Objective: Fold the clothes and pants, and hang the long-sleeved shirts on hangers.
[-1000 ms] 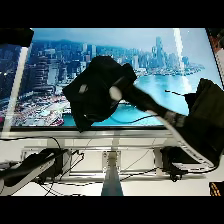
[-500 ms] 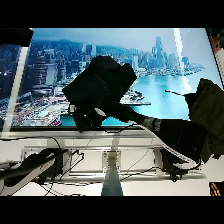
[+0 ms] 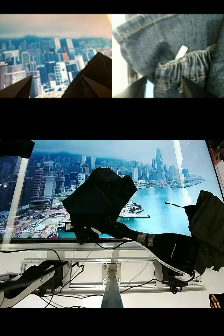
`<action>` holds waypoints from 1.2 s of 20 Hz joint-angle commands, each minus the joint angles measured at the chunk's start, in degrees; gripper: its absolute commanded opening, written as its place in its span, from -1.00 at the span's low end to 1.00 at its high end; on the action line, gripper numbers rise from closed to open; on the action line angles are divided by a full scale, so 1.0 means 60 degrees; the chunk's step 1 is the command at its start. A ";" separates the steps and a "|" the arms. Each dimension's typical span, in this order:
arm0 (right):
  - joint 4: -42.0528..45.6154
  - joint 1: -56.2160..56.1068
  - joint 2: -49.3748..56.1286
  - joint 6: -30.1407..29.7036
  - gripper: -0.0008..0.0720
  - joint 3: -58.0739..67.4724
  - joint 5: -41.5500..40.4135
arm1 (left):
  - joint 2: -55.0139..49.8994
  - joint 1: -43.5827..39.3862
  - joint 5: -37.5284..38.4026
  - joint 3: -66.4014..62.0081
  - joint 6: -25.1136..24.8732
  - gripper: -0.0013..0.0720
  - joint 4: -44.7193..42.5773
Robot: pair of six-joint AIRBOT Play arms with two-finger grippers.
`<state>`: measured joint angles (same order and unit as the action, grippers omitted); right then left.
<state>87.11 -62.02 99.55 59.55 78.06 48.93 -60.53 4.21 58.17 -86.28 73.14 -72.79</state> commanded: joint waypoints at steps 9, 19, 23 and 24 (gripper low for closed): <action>0.2903 0.0969 -0.0106 0.2218 -0.91 0.2736 0.1749 | -0.0098 0.0015 -0.0127 0.0004 0.0029 0.33 -0.0004; 0.2779 0.7719 -0.2856 0.4331 -0.91 0.4262 0.3355 | -0.0321 0.0171 0.2178 0.3107 -0.0157 -0.90 0.0353; 0.0761 1.0185 -0.2881 0.4612 -0.91 0.3876 0.4295 | -0.0324 0.0149 0.2182 0.6572 -0.0900 0.37 0.3741; 0.0208 1.0557 -0.2878 0.4608 -0.91 0.3716 0.4353 | -0.0324 0.0149 0.2182 0.7216 -0.1067 0.94 0.4164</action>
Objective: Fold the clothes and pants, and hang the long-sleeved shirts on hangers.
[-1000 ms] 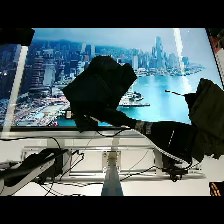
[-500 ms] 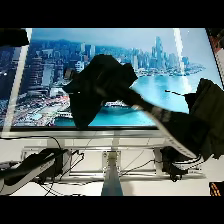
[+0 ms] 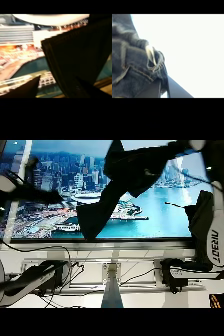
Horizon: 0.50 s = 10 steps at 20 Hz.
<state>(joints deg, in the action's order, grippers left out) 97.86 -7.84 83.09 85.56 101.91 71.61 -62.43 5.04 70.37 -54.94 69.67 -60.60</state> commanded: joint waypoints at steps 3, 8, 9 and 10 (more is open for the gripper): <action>-0.2233 0.1978 -0.0135 0.0259 -0.91 -0.0714 0.0554 | 0.0000 0.0022 0.0186 0.3133 -0.0543 0.94 0.2047; -0.2350 0.1854 -0.0131 0.0120 -0.91 -0.0914 0.0295 | 0.0000 -0.0291 0.0113 0.4612 -0.0546 0.93 0.2091; -0.2393 0.1843 -0.0127 0.0120 -0.91 -0.0914 0.0226 | 0.0000 -0.0324 -0.0047 0.4914 -0.0543 0.79 0.2244; -0.2422 0.1832 -0.0131 0.0120 -0.91 -0.0914 0.0153 | 0.0000 -0.0379 -0.0262 0.5173 -0.0546 0.66 0.2386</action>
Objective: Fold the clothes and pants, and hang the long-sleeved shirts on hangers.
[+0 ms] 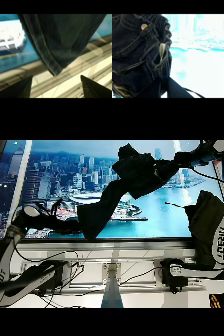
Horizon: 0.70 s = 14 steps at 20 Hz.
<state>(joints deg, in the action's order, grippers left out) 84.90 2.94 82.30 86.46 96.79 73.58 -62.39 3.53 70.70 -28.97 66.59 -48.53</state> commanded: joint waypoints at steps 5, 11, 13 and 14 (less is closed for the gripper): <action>-0.0437 0.0036 0.0000 -0.0029 -0.91 -0.0062 -0.0233 | -0.0036 -0.1195 -0.1891 0.1687 -0.0018 0.39 0.1647; -0.0437 0.0036 -0.0007 -0.0029 -0.91 -0.0062 -0.0226 | -0.0036 -0.2069 -0.4426 0.1672 0.0011 -0.57 0.2783; -0.0433 0.0036 -0.0007 -0.0029 -0.91 -0.0062 -0.0229 | -0.0033 -0.1916 -0.4543 0.1552 -0.0004 -0.90 0.2852; -0.0433 0.0036 -0.0007 -0.0029 -0.91 -0.0062 -0.0237 | -0.0026 -0.1829 -0.4539 0.1428 -0.0004 -0.90 0.2852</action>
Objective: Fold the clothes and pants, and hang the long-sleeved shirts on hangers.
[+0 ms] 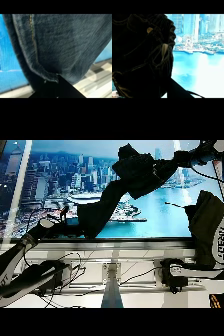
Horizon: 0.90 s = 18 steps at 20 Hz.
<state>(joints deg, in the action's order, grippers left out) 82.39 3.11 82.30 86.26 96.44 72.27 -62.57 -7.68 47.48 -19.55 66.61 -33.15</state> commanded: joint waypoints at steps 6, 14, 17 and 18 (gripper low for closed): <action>0.0200 0.0011 -0.0051 -0.0040 -0.91 0.0710 -0.0761 | 0.0004 0.2062 -0.0561 -0.2779 0.0007 -0.90 0.0291; 0.1843 0.1056 -0.1457 0.0036 -0.91 0.1887 -0.2324 | 0.0000 0.6266 -0.1468 -0.8994 0.0619 -0.91 0.0280; 0.1818 0.2364 -0.1974 0.0743 -0.91 0.1723 -0.1759 | -0.0025 0.7264 -0.1424 -0.9322 0.0856 -0.91 -0.0200; 0.1792 0.2754 -0.2211 0.0780 -0.91 0.1424 -0.1614 | -0.0087 0.7508 -0.1224 -0.9267 0.1453 -0.91 -0.1166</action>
<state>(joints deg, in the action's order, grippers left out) 92.33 13.65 72.29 88.42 106.50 60.62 -62.67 31.62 39.86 -71.77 70.78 -32.99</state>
